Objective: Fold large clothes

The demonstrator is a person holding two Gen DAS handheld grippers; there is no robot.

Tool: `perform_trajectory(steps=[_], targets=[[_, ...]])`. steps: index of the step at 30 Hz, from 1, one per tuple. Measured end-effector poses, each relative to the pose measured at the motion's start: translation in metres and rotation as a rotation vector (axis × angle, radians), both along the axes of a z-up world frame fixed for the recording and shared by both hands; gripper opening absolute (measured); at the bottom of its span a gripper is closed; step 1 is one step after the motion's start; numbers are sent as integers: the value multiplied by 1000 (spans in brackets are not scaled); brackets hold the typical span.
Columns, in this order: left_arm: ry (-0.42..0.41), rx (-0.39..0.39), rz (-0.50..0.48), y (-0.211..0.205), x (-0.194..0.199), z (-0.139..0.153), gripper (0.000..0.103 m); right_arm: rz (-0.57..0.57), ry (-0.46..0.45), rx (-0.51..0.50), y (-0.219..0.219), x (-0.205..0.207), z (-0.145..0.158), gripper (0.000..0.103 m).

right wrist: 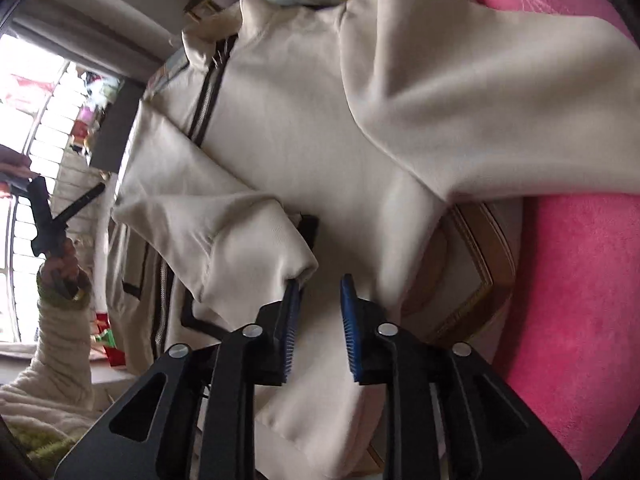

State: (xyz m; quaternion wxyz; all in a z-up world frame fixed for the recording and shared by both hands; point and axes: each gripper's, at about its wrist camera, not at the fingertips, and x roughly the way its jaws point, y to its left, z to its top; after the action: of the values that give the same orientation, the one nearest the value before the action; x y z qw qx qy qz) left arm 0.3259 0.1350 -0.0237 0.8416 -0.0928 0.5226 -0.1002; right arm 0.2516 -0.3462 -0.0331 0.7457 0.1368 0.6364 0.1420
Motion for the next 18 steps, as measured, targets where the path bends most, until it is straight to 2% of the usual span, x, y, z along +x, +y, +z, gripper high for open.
perform_trajectory(steps=[3, 6, 7, 10, 12, 15, 18], targets=[[52, -8, 30, -4, 35, -14, 43, 9, -59, -16, 12, 20, 10, 26], [73, 37, 45, -14, 62, -23, 43, 27, -140, -71, 30, 38, 29, 27], [73, 52, 42, -19, 67, -25, 43, 31, -166, -74, 35, 44, 36, 31], [67, 107, 25, -27, 74, -29, 43, 32, -272, -42, 46, 66, 60, 53], [65, 136, 20, -30, 74, -32, 43, 73, -326, -3, 66, 83, 74, 54], [31, 117, 14, -29, 65, -23, 43, 174, -334, 33, 109, 108, 76, 54], [-45, 106, -49, -32, 34, -6, 44, 285, -275, 70, 172, 138, 53, 54]])
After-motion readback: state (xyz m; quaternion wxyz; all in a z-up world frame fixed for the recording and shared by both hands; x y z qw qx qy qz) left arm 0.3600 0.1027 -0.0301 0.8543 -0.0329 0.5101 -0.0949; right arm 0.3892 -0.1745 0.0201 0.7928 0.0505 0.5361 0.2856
